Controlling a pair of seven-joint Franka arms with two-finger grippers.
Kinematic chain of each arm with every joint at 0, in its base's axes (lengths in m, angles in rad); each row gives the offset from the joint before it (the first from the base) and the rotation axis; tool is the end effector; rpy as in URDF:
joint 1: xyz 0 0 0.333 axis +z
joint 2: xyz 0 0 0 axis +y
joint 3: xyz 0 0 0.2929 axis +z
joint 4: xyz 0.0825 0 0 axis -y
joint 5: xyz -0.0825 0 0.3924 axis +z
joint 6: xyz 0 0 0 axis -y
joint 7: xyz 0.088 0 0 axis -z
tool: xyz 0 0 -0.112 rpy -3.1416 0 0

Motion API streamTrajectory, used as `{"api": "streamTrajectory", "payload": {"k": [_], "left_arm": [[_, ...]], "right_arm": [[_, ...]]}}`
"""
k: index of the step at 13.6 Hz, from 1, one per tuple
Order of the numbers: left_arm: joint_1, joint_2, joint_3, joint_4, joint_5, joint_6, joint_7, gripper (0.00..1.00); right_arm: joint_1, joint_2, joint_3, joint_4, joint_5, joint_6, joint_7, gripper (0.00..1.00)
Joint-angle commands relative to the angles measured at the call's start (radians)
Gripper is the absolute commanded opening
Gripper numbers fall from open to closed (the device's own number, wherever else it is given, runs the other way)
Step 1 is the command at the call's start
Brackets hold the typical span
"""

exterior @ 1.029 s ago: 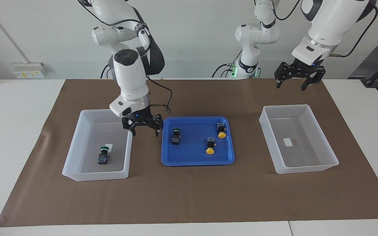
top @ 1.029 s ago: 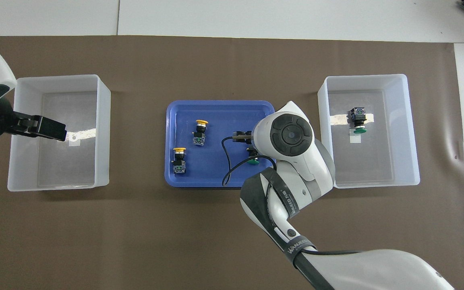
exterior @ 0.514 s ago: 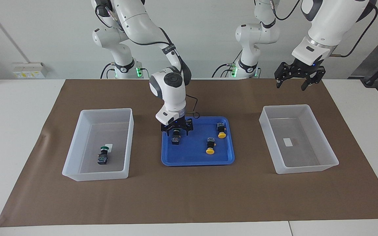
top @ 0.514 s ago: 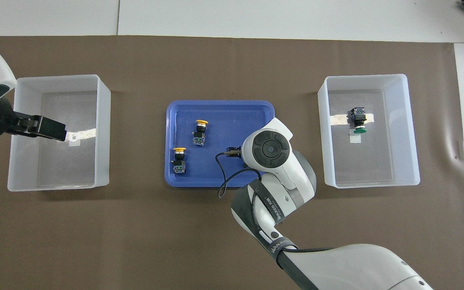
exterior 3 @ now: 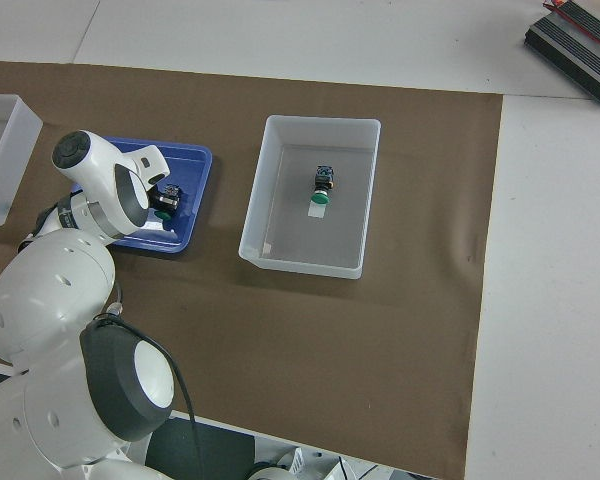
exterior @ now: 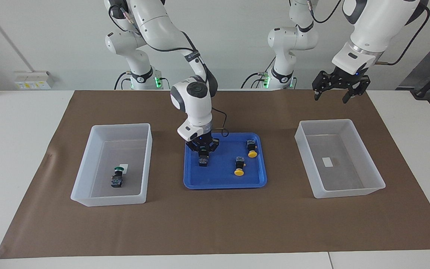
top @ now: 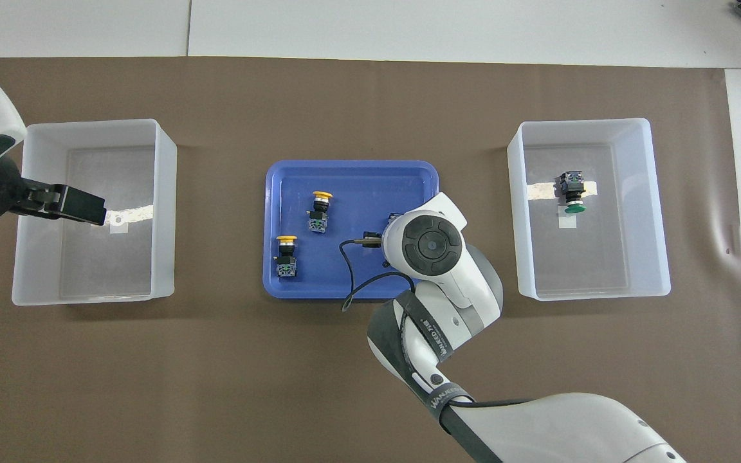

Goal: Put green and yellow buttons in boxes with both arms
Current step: 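Place the green button in the box while the left gripper reaches the tray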

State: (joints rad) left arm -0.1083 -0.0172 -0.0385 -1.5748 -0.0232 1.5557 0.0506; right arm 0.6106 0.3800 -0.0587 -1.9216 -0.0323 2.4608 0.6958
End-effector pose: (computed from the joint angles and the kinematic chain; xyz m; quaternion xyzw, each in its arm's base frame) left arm 0.5501 -0.0842 0.6028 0.9951 -0.0987 -0.0015 0.0112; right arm 0.5419 0.3353 0.2777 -0.9949 0.0570 -0.0774 0.0289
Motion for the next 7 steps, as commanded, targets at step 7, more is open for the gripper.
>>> {"api": "streamTrajectory", "payload": {"k": [7], "left_arm": [[0.001,-0.027,-0.011,-0.027,0.014,0.01,-0.014,1.0]], "right_arm": [[-0.262,-0.174,-0.01,0.113,-0.02,-0.246,-0.368,0.0]]}}
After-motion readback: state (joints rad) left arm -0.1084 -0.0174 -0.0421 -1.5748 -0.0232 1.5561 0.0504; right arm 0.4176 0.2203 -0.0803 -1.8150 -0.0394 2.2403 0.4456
